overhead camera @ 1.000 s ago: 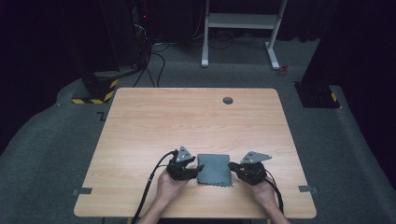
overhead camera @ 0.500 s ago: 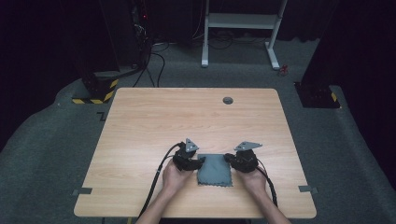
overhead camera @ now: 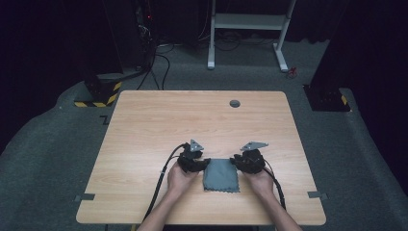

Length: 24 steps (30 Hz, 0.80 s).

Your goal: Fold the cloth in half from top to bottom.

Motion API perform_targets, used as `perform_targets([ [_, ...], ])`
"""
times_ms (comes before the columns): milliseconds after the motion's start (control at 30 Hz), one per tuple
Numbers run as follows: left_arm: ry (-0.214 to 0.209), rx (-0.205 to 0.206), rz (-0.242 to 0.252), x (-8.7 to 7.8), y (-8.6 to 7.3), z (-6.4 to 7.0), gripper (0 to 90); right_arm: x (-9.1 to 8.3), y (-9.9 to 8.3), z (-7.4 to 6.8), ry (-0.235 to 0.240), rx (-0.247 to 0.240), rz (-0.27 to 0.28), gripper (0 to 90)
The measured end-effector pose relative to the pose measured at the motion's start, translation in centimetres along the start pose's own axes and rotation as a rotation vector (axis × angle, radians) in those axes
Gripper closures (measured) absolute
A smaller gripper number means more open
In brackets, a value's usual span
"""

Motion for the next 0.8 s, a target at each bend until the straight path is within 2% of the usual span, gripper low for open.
perform_targets([
  [33,0.001,0.021,-0.006,0.0,0.0,0.2,60.1,0.0,0.0,0.0,0.004,-0.004,-0.005,78.1],
  [133,-0.022,0.010,-0.032,0.0,0.2,0.4,70.0,-0.1,0.1,0.1,0.037,-0.015,-0.030,84.9],
  [300,-0.071,0.007,-0.064,0.1,0.4,0.3,83.2,0.0,0.4,0.0,0.035,-0.055,-0.052,87.4],
  [500,-0.055,0.036,-0.056,0.1,0.7,0.0,86.8,0.1,0.7,0.1,0.017,-0.071,-0.034,87.8],
  [633,-0.017,0.053,-0.037,-0.1,1.6,-0.8,86.8,0.7,1.6,0.3,0.003,-0.075,-0.034,87.8],
  [700,-0.009,0.040,-0.013,0.0,2.1,-1.5,86.8,1.1,2.3,0.6,-0.005,-0.072,-0.031,87.8],
  [767,0.001,0.023,-0.015,0.3,2.3,-2.1,86.7,1.5,2.9,0.9,-0.005,-0.052,-0.022,87.7],
  [800,0.014,0.028,-0.013,0.5,2.5,-2.6,86.7,1.7,3.1,1.0,-0.010,-0.053,-0.020,87.7],
])
Point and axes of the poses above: each handheld gripper's, and its own axes: x roughly forward along the jaws, y roughly out of its top, z roughly to its right, the point moved 5 cm from there along x, roughly forward along the jaws, and after that the axes turned 13 degrees about -x, right-handed, at the moved point
